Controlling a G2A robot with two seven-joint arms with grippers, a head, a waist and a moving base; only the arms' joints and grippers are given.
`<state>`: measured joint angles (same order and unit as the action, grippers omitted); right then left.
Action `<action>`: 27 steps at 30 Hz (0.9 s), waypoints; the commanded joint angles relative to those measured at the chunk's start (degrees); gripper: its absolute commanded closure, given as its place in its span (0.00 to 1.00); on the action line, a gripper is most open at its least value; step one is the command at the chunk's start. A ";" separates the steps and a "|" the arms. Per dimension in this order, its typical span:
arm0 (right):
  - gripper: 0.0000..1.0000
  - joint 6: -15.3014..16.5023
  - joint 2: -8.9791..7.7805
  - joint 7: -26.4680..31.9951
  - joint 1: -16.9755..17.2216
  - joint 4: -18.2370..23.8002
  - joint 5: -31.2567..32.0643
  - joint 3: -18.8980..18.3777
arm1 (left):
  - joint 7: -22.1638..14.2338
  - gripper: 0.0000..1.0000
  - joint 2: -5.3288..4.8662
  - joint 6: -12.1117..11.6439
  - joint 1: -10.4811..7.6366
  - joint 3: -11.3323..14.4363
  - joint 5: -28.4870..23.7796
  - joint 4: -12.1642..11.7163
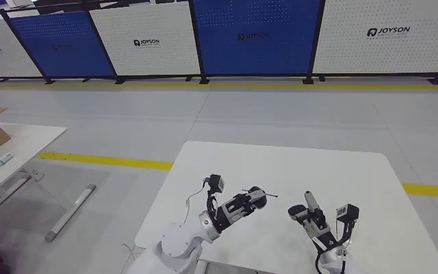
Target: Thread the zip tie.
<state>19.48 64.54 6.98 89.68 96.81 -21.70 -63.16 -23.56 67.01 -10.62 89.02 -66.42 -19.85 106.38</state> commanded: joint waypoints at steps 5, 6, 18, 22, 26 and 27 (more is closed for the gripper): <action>0.00 0.00 0.00 0.00 0.00 0.00 0.00 0.00 | 1.75 1.00 0.47 0.19 -1.20 2.77 0.42 -4.55; 0.00 0.00 0.00 0.00 0.00 0.00 0.00 0.00 | 1.90 1.00 0.54 -0.13 -1.58 3.11 0.55 -5.10; 0.00 0.00 0.00 0.00 0.00 0.00 0.00 0.00 | 2.98 1.00 0.61 -0.08 -2.15 3.70 2.62 -5.48; 0.00 0.00 0.00 0.00 0.00 0.00 0.00 0.00 | 5.66 1.00 0.81 1.88 -3.89 5.71 9.79 -7.55; 0.00 0.00 0.00 0.00 0.00 0.00 0.00 0.00 | 7.33 1.00 1.01 2.20 -4.70 6.59 11.72 -9.05; 0.00 0.00 0.00 0.00 0.00 0.00 0.00 0.00 | 7.33 1.00 1.01 2.20 -4.70 6.59 11.72 -9.05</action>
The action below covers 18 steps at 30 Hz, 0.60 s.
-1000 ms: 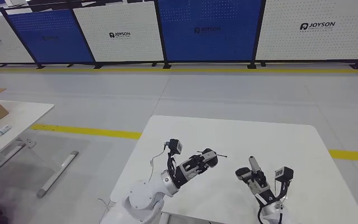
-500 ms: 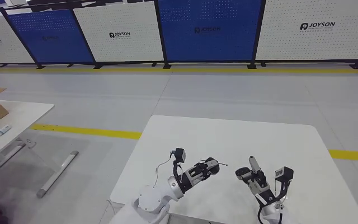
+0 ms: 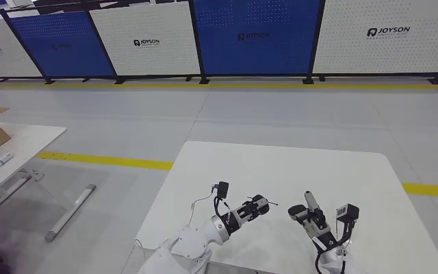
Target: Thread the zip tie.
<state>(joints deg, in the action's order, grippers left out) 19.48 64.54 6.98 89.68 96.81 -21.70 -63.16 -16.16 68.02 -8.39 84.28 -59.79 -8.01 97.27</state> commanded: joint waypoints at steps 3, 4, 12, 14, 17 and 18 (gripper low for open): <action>0.00 0.00 0.00 0.00 0.00 0.00 0.00 0.00 | -0.07 1.00 -0.01 -0.03 0.04 -0.04 -0.12 0.06; 0.00 0.00 0.00 0.00 0.00 0.00 0.00 0.00 | -0.07 1.00 -0.01 -0.03 0.04 -0.04 -0.12 0.06; 0.00 0.00 0.00 0.00 0.00 0.00 0.00 0.00 | -0.07 1.00 -0.01 -0.03 0.04 -0.04 -0.12 0.06; 0.00 0.00 0.00 0.00 0.00 0.00 0.00 0.00 | 0.19 1.00 -0.02 -1.71 0.24 -0.64 -1.63 0.27; 0.00 0.00 0.00 0.00 0.00 0.00 0.00 0.00 | -1.26 1.00 -0.40 -5.70 0.94 -2.93 -3.50 0.35; 0.00 0.00 0.00 0.00 0.00 0.00 0.00 0.00 | -2.33 1.00 -0.53 -6.35 1.08 -3.35 -3.82 0.24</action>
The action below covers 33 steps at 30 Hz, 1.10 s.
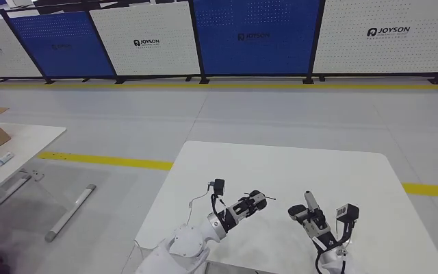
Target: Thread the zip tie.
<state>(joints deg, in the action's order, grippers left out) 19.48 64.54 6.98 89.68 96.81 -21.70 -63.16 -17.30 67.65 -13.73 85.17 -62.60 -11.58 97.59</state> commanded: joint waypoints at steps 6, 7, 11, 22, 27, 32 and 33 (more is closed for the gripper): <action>0.00 0.00 0.00 0.00 0.00 0.00 0.00 0.00 | -2.54 1.00 -0.25 -1.64 0.23 -0.77 -0.81 -0.16; 0.00 0.00 0.00 0.00 0.00 0.00 0.00 0.00 | -2.54 1.00 -0.25 -1.64 0.23 -0.77 -0.81 -0.16; 0.00 -0.08 -0.07 0.83 -0.16 0.82 1.99 -0.56 | -2.54 1.00 -0.25 -1.64 0.23 -0.77 -0.81 -0.16; 0.00 -13.34 -2.64 12.37 -1.48 6.59 17.14 -13.23 | -2.54 1.00 -0.25 -1.64 0.23 -0.77 -0.81 -0.16; 0.00 -21.25 -3.03 18.88 -6.53 4.99 18.76 -15.12 | -2.54 1.00 -0.25 -1.64 0.23 -0.77 -0.81 -0.16; 0.00 -22.30 -2.86 17.40 -7.64 4.33 17.76 -15.44 | -2.54 1.00 -0.25 -1.64 0.23 -0.77 -0.81 -0.16; 0.00 -22.30 -2.86 17.40 -7.64 4.33 17.76 -15.44 | -2.54 1.00 -0.25 -1.64 0.23 -0.77 -0.81 -0.16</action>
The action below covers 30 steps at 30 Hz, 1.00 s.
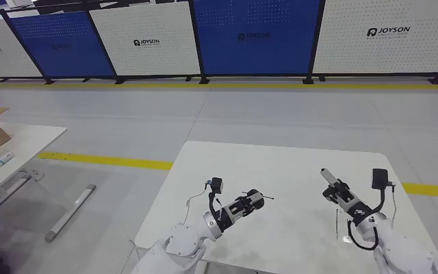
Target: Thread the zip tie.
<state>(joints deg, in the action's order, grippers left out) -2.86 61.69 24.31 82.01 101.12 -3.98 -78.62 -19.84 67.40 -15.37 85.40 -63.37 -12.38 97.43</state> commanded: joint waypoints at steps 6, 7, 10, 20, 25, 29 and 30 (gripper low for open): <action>0.00 0.04 -0.01 0.07 0.03 0.02 0.04 0.01 | 0.00 1.00 0.00 0.00 0.00 0.00 0.00 0.00; 0.00 0.04 -0.01 0.07 0.03 0.02 0.04 0.01 | 0.00 1.00 0.00 0.00 0.00 0.00 0.00 0.00; 0.00 1.12 -0.35 3.63 -0.62 0.17 2.45 -0.64 | 0.00 1.00 0.00 0.00 0.00 0.00 0.00 0.00; 0.00 4.39 -3.23 20.25 0.52 1.78 19.12 -9.92 | 0.00 1.00 0.00 0.00 0.00 0.00 0.00 0.00; 0.00 5.59 -3.66 26.51 -1.84 -1.21 23.81 -7.62 | 0.00 1.00 0.00 0.00 0.00 0.00 0.00 0.00; 0.00 5.63 -3.66 28.11 -3.57 -3.04 24.35 -6.44 | 0.00 1.00 0.00 0.00 0.00 0.00 0.00 0.00; 0.00 5.63 -3.66 28.11 -3.57 -3.04 24.35 -6.44 | 0.00 1.00 0.00 0.00 0.00 0.00 0.00 0.00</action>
<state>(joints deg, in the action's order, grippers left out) 2.79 58.03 52.51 78.35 97.99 20.41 -85.00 -19.84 67.40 -15.37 85.40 -63.37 -12.38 97.43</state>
